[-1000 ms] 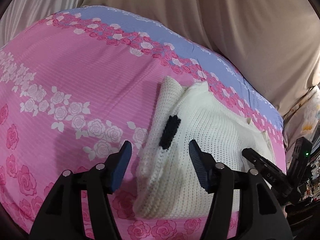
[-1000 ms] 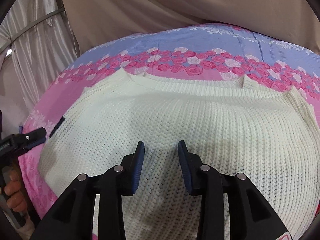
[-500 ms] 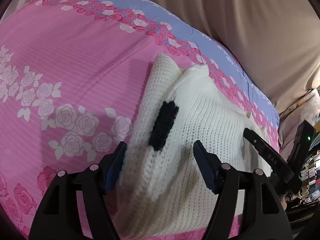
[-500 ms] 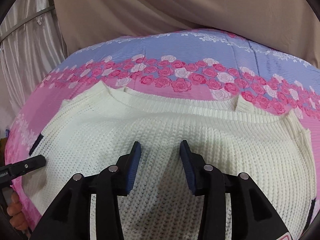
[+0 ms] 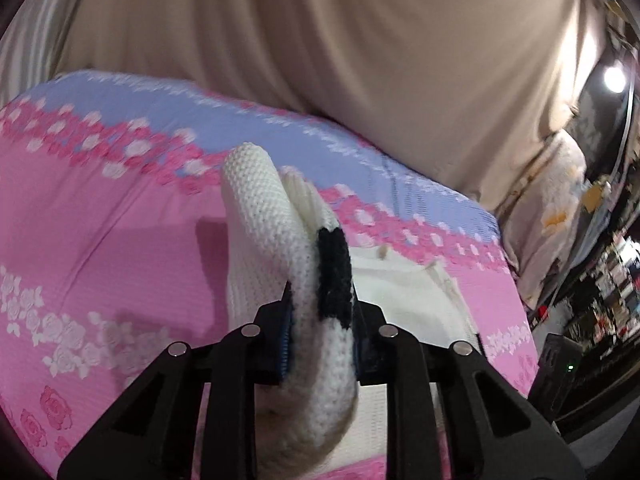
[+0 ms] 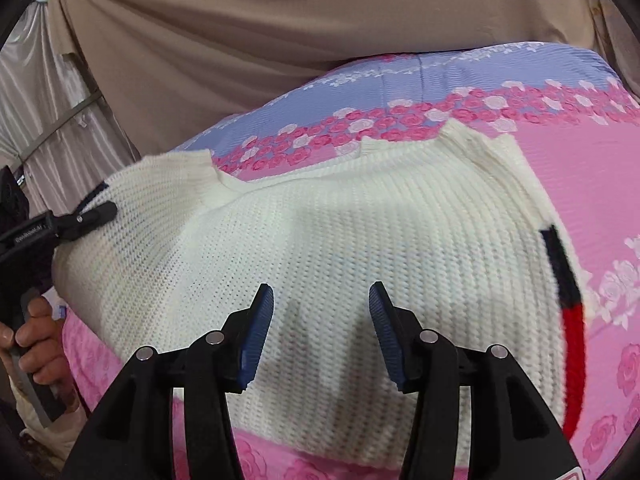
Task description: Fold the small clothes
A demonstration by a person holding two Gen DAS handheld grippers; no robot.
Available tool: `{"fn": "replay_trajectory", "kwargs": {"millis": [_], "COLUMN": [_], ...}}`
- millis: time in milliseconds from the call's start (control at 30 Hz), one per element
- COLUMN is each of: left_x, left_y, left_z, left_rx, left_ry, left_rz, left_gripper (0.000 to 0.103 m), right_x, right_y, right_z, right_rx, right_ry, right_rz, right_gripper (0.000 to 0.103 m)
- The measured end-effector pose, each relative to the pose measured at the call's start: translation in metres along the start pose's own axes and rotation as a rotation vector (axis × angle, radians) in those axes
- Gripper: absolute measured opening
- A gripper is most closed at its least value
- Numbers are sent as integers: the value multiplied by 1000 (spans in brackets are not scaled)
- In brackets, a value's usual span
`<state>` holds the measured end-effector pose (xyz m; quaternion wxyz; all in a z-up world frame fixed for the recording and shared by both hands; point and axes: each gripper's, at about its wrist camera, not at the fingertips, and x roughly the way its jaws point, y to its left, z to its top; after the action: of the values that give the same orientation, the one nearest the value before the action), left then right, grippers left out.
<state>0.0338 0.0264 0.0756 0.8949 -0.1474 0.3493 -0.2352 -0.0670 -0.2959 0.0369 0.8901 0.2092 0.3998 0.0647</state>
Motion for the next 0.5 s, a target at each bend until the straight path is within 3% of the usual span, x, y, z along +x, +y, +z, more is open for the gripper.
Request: {"fn": "replay_trajectory", "kwargs": {"millis": [133, 233, 333, 433, 500], "left_x": [24, 54, 97, 140, 143], "left_y": [-82, -127, -160, -172, -171], "left_z": [-4, -22, -54, -88, -99], "left_rx": [150, 227, 284, 319, 324], "left_ry": [29, 90, 198, 318, 313], "left_rz": [-116, -154, -163, -126, -125], "left_gripper": [21, 21, 21, 23, 27], "right_x": [-25, -44, -59, -69, -73], "right_y": [-23, -40, -57, -75, -85], "right_z": [-7, -13, -20, -27, -30], "right_rx": [41, 65, 95, 127, 153], "right_ry": [-32, -56, -66, -65, -64], "right_rz": [-34, -66, -100, -136, -141], "right_gripper": [50, 50, 50, 51, 51]}}
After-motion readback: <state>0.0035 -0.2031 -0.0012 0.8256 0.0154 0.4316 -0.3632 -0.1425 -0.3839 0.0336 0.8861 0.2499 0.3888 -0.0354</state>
